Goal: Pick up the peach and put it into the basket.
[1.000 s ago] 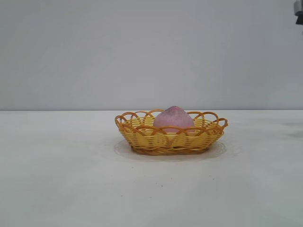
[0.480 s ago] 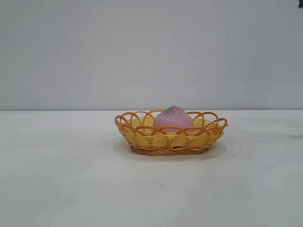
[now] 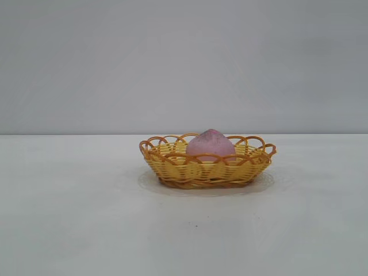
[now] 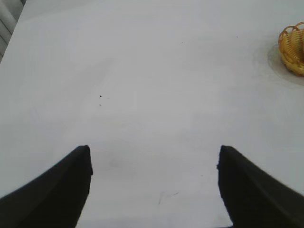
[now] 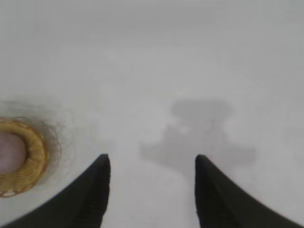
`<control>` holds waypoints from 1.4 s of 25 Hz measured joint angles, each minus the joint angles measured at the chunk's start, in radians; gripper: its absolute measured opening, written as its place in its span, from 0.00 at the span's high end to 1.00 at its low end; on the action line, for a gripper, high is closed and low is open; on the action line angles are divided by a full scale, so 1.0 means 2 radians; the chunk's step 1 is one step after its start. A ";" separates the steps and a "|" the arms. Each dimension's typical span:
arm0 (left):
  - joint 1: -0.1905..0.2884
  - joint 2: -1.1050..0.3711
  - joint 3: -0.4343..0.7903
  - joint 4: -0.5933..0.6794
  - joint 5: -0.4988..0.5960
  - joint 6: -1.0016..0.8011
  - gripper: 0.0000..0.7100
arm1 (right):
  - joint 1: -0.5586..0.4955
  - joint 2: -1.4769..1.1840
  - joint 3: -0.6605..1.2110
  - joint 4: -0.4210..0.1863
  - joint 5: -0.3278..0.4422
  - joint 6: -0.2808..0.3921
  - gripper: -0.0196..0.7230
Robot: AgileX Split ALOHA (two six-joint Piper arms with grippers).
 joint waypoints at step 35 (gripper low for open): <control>0.000 0.000 0.000 0.000 0.000 0.000 0.25 | 0.016 -0.729 0.511 -0.037 0.012 0.023 0.46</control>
